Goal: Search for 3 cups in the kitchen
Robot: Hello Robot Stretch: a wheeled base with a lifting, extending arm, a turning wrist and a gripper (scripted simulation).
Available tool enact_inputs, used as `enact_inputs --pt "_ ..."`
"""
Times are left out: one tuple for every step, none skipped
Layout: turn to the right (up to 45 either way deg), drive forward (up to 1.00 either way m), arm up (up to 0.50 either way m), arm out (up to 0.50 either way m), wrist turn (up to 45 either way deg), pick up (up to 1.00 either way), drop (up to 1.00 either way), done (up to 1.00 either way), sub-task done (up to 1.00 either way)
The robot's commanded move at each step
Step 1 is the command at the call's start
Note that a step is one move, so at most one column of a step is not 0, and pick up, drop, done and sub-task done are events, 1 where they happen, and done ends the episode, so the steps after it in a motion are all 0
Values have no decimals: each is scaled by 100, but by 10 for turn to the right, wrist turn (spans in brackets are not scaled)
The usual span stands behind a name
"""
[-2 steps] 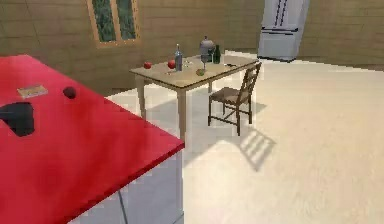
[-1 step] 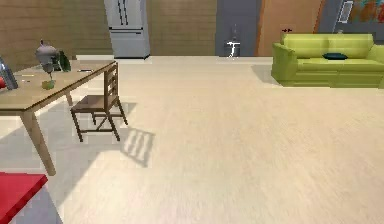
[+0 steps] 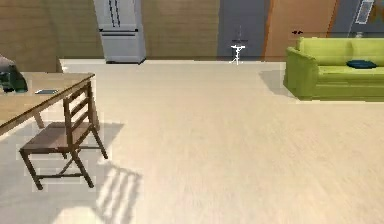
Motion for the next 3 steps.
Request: enact_inputs --pt "-330 0 0 0 0 0 0 0 0" --pt "0 100 0 0 0 0 0 0 0" --pt "-150 0 0 0 0 0 0 0 0"
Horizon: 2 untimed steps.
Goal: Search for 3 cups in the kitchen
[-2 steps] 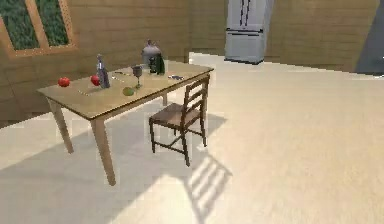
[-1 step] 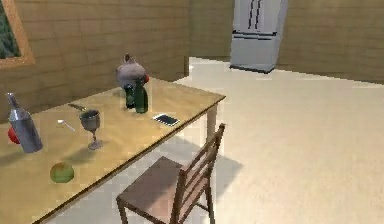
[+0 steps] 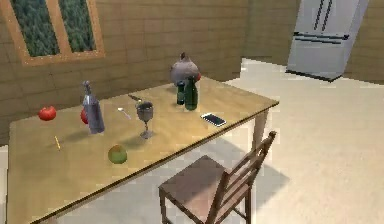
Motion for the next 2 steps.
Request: enact_inputs --pt "0 15 0 0 0 0 0 0 0" --pt "-150 0 0 0 0 0 0 0 0"
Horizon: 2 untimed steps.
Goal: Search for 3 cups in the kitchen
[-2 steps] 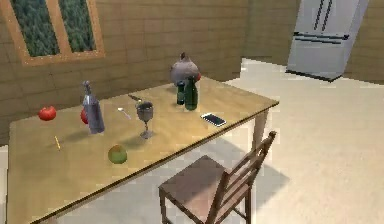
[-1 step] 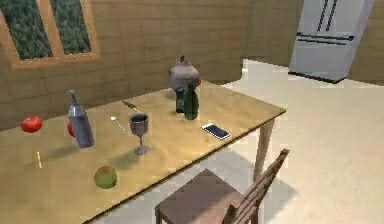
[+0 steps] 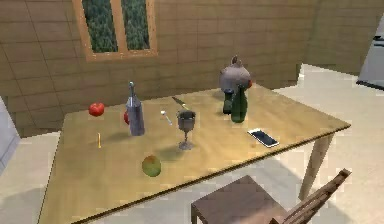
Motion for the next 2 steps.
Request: enact_inputs --pt "0 0 0 0 0 0 0 0 100" --pt "-450 0 0 0 0 0 0 0 0"
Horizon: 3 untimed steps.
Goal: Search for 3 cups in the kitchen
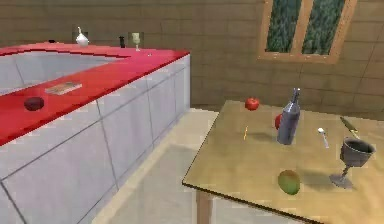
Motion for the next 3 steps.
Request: enact_inputs --pt "-450 0 0 0 0 0 0 0 0" --pt "-450 0 0 0 0 0 0 0 0" --pt "-150 0 0 0 0 0 0 0 0"
